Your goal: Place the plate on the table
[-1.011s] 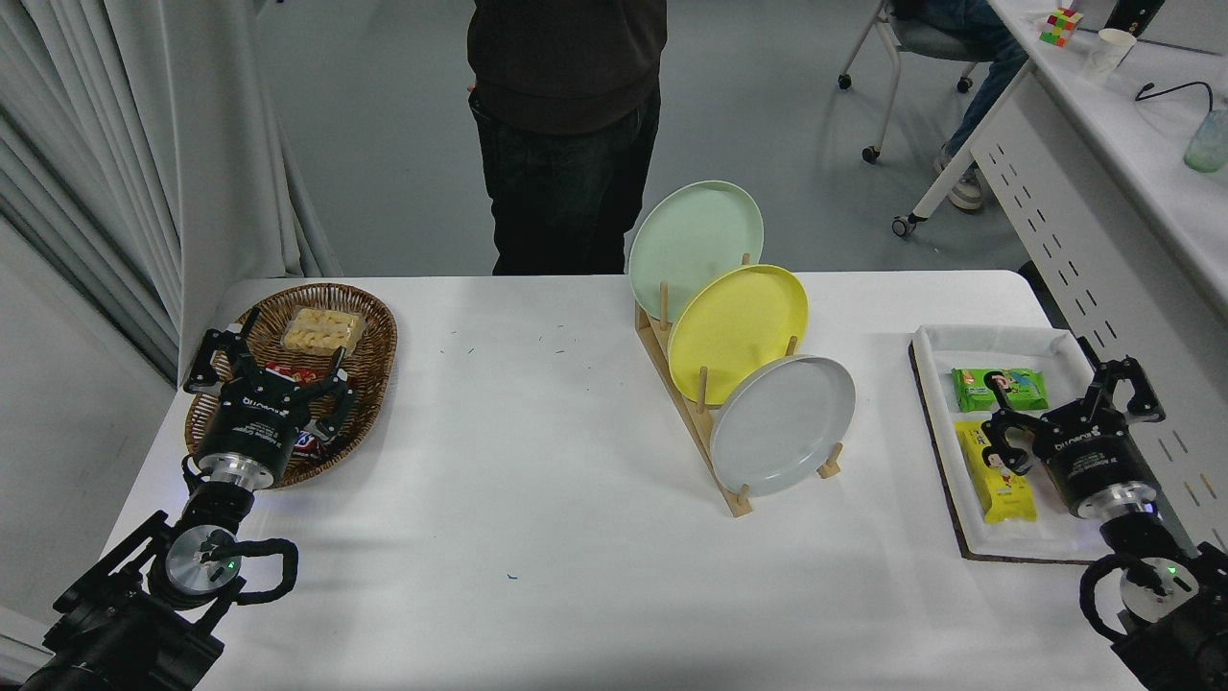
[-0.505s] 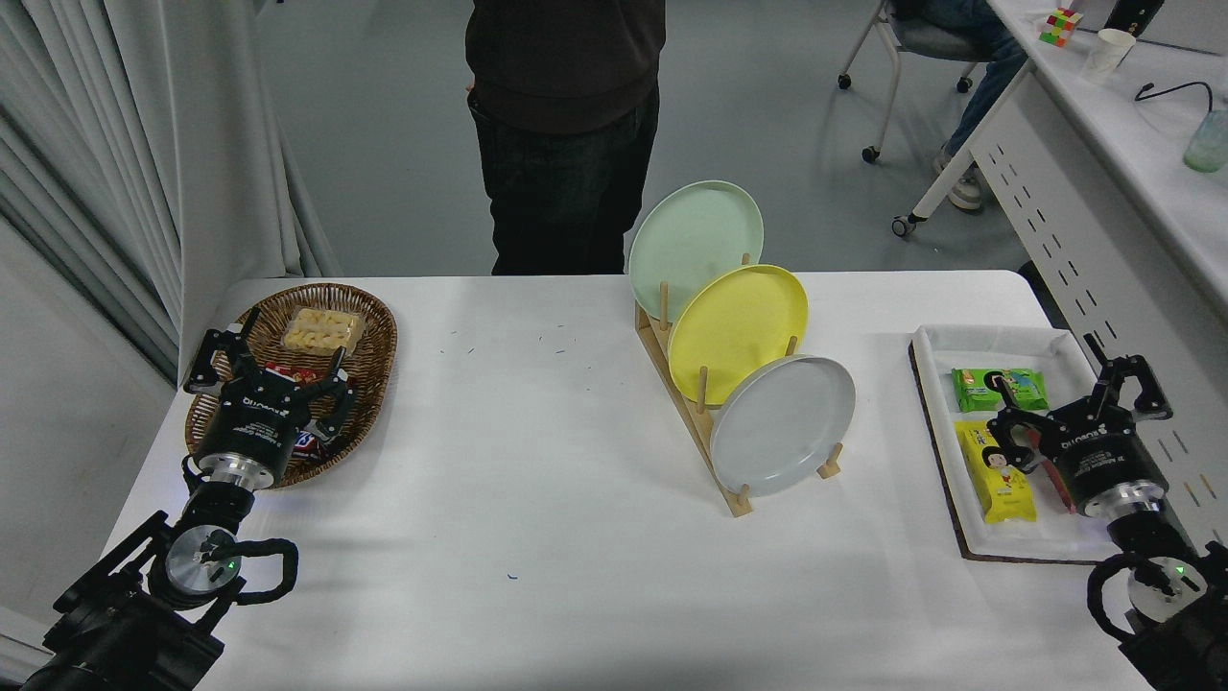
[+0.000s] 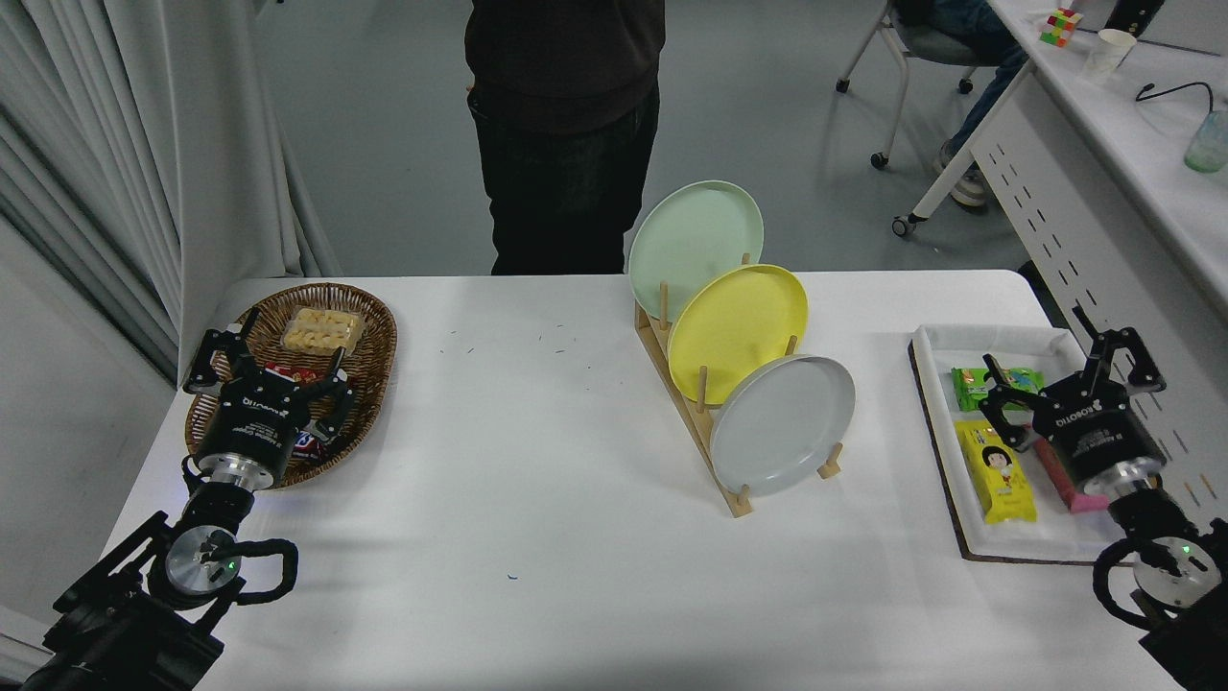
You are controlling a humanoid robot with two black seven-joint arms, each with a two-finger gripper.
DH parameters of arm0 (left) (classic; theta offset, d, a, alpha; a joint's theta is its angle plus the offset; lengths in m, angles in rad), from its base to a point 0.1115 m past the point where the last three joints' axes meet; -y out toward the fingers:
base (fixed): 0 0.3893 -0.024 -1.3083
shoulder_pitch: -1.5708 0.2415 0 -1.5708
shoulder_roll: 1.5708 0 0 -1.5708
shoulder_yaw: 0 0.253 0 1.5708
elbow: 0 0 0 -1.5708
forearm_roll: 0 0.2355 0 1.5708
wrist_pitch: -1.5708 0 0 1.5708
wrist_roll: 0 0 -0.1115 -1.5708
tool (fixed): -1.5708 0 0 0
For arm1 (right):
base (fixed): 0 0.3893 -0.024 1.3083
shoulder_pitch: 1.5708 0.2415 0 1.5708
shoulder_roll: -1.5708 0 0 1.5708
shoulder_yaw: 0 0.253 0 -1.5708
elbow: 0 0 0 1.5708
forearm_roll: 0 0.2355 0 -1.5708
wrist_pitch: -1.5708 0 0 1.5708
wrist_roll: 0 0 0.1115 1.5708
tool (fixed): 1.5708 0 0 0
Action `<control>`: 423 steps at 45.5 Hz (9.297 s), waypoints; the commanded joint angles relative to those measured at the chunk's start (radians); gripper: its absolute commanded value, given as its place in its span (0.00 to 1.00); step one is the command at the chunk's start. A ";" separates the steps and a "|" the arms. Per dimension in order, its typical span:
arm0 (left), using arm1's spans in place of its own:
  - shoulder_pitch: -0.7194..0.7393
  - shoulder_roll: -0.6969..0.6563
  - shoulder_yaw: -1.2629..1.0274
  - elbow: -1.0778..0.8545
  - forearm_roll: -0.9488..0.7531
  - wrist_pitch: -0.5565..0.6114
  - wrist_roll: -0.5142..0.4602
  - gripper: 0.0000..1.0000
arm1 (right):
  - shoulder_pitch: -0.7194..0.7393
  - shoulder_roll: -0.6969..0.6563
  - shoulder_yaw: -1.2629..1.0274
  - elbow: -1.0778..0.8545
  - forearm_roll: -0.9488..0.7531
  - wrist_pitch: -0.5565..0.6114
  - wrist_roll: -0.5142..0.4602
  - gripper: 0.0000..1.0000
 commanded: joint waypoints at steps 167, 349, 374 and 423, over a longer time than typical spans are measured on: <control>0.000 0.000 0.000 0.000 0.000 0.000 0.001 0.98 | 0.695 -0.195 -1.069 0.884 0.516 -0.562 -0.197 1.00; 0.000 0.000 0.000 0.000 0.000 -0.001 0.001 0.98 | 0.711 -0.152 -1.012 0.823 0.430 -0.660 -0.361 0.47; 0.000 0.000 0.000 0.000 0.000 -0.001 0.001 0.98 | 0.777 -0.183 -1.034 0.820 0.261 -0.660 -0.409 0.47; 0.000 0.000 0.000 0.000 0.000 0.000 0.001 0.98 | 0.766 -0.168 -1.051 0.792 0.220 -0.682 -0.414 0.39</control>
